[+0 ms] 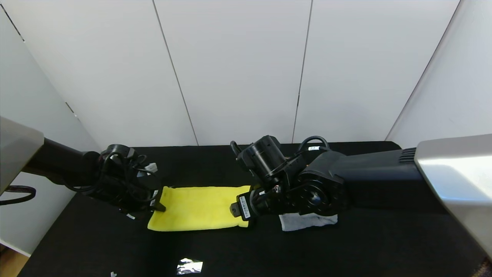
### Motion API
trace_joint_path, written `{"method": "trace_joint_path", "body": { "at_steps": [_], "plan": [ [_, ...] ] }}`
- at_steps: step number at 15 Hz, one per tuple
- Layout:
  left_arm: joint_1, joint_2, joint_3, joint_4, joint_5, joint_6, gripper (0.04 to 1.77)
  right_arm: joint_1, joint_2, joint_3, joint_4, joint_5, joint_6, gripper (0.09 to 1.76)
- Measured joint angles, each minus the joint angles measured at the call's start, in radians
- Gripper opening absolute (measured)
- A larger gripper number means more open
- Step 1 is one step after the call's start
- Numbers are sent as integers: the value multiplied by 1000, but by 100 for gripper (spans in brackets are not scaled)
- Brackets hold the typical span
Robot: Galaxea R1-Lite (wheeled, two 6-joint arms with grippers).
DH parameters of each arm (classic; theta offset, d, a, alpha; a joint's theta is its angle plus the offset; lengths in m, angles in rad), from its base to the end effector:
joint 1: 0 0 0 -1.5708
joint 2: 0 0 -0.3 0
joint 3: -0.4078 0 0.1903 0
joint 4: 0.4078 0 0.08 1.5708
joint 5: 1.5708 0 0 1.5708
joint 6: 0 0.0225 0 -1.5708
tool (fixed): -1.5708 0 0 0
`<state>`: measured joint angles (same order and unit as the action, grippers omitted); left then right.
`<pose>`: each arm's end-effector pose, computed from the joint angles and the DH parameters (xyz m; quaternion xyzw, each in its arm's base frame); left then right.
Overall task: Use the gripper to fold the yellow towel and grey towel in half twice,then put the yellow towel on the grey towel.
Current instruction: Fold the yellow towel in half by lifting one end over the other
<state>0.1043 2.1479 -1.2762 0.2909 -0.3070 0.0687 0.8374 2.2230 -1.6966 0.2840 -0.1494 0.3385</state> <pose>0.3728 0.0322 0.0732 -0.0835 0.5343 -0.1030 0.8348 0.2980 0.3258 0.1418 -0.0383 0.3944 0.2470 0.8843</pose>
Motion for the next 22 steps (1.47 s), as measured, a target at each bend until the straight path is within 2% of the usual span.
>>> {"method": "trace_joint_path", "body": {
  "at_steps": [8,10,13,15,19,22],
  "plan": [
    [-4,-13,-22,14,18,10,11,1,-7,4,6,0,0,170],
    [-18,-25,-38,26,51,10,11,0,-17,18,6,0,0,170],
    [-65,-44,-57,38,134,25,11,-8,-48,62,6,0,-2,170],
    [-97,-55,-85,87,165,37,11,-17,-79,100,6,-1,-3,170],
    [-143,-81,-193,259,171,37,11,-39,-154,193,6,-1,-6,170],
    [-177,-93,-264,336,196,38,11,-68,-206,266,4,15,-6,170]
  ]
}}
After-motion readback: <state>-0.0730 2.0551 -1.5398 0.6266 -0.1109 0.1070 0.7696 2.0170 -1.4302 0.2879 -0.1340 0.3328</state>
